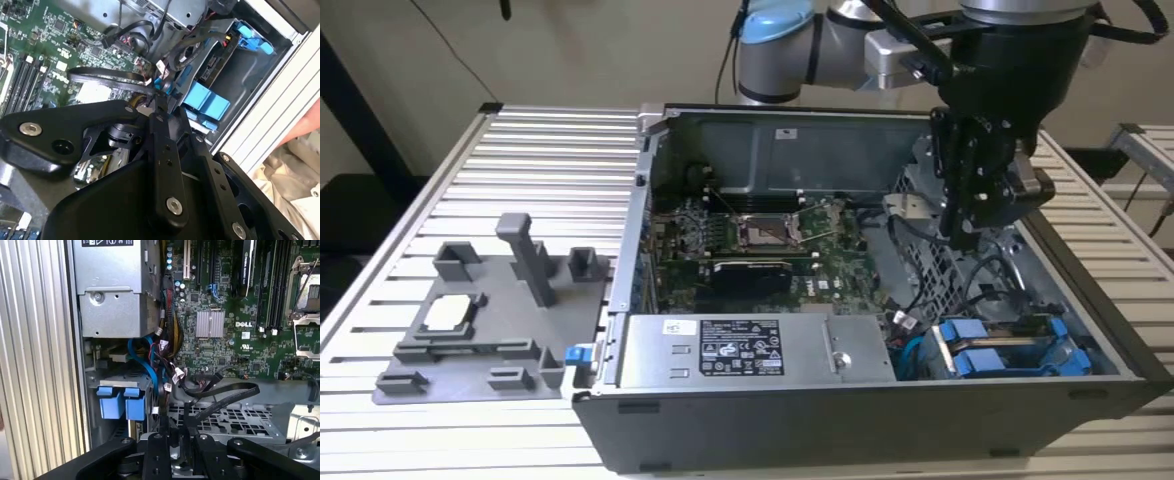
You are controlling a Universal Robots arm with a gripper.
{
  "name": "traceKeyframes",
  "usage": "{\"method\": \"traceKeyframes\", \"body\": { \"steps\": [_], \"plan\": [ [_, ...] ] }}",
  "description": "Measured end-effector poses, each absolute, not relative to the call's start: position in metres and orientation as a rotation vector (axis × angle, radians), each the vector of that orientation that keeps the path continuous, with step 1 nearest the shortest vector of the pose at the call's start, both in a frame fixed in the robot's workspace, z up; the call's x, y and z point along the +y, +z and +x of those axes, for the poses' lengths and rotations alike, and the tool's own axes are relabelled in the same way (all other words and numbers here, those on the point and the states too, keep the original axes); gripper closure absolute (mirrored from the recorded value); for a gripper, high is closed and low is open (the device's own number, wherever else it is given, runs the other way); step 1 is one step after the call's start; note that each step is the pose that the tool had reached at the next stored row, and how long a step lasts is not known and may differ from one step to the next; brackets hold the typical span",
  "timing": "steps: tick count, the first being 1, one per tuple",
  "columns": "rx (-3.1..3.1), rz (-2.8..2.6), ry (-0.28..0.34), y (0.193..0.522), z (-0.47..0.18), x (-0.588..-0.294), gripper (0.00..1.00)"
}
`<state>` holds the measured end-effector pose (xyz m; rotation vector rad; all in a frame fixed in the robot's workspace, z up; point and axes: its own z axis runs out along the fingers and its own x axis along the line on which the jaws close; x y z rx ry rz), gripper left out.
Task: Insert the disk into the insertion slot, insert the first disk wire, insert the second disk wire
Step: 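Insert the first disk wire, then insert the second disk wire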
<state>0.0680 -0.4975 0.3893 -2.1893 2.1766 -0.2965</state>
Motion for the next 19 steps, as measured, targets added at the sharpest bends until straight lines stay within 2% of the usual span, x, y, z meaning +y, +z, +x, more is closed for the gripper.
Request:
{"method": "traceKeyframes", "body": {
  "steps": [6,18,19],
  "plan": [
    [2.168,-2.212,-0.349,0.3876,0.065,-0.4946,0.74],
    [2.145,-2.253,-0.384,0.3862,0.0632,-0.4929,0.74],
    [2.145,-2.254,-0.385,0.3862,0.0632,-0.4929,0.76]
  ]
}}
